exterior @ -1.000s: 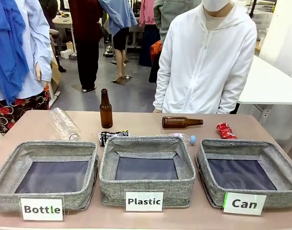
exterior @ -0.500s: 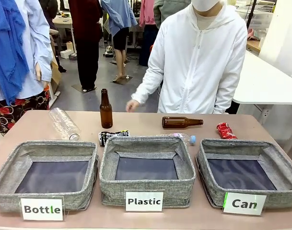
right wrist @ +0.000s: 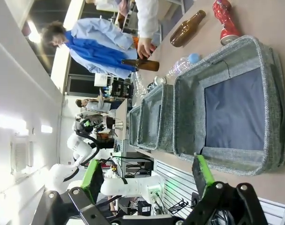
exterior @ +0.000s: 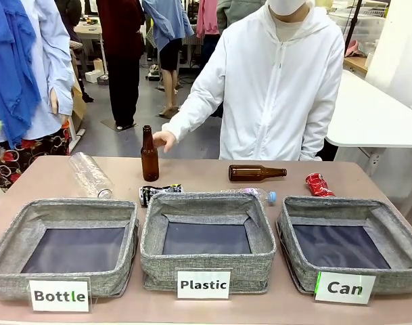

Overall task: Sort the can waste into the basket.
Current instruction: Pick up the can waste from the table and place it in the right Fabric basket.

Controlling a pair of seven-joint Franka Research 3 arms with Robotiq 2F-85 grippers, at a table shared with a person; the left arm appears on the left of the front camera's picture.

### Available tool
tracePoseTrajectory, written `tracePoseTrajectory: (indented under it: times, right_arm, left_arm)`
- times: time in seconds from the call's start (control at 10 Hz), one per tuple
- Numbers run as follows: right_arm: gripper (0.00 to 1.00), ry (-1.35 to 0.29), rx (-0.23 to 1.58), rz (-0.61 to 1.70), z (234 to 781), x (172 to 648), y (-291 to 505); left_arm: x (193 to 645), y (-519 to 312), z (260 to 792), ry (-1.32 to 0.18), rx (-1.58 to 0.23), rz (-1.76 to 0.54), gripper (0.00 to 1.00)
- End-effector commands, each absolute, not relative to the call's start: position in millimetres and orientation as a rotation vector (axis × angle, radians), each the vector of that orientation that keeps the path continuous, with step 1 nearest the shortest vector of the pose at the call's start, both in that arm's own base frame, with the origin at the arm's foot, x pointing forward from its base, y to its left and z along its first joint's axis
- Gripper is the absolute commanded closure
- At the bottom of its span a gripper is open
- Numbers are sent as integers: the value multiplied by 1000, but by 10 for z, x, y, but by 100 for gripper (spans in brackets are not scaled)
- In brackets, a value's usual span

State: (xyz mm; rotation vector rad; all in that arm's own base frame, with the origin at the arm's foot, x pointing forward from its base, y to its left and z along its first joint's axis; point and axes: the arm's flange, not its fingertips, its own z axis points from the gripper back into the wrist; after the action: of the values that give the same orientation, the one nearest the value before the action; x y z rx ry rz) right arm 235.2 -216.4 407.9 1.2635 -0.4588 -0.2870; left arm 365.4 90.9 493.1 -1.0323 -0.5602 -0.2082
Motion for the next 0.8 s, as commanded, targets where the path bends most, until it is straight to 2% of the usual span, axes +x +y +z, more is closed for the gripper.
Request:
tracePoseTrajectory:
  times: [0.0,0.2,0.4,0.5,0.7]
  right_arm:
    - [0,-491,1273,-266,4085,2368,-2187]
    - [0,-491,1273,-266,4085,2368,-2187]
    - [0,-491,1273,-266,4085,2368,-2187]
    - [0,-491,1273,-266,4085,2368,-2187]
    - [0,-491,1273,-266,4085,2368,-2187]
  left_arm:
    - [4043,399,5163,-531,-804,-366,0]
    - [4586,-487,5318,-462,-601,-456,0]
    - [5025,-839,5316,-377,-562,-485,0]
    - [4990,-648,5346,-371,-669,-490,0]
    - [4531,181,5403,-512,-856,-447,0]
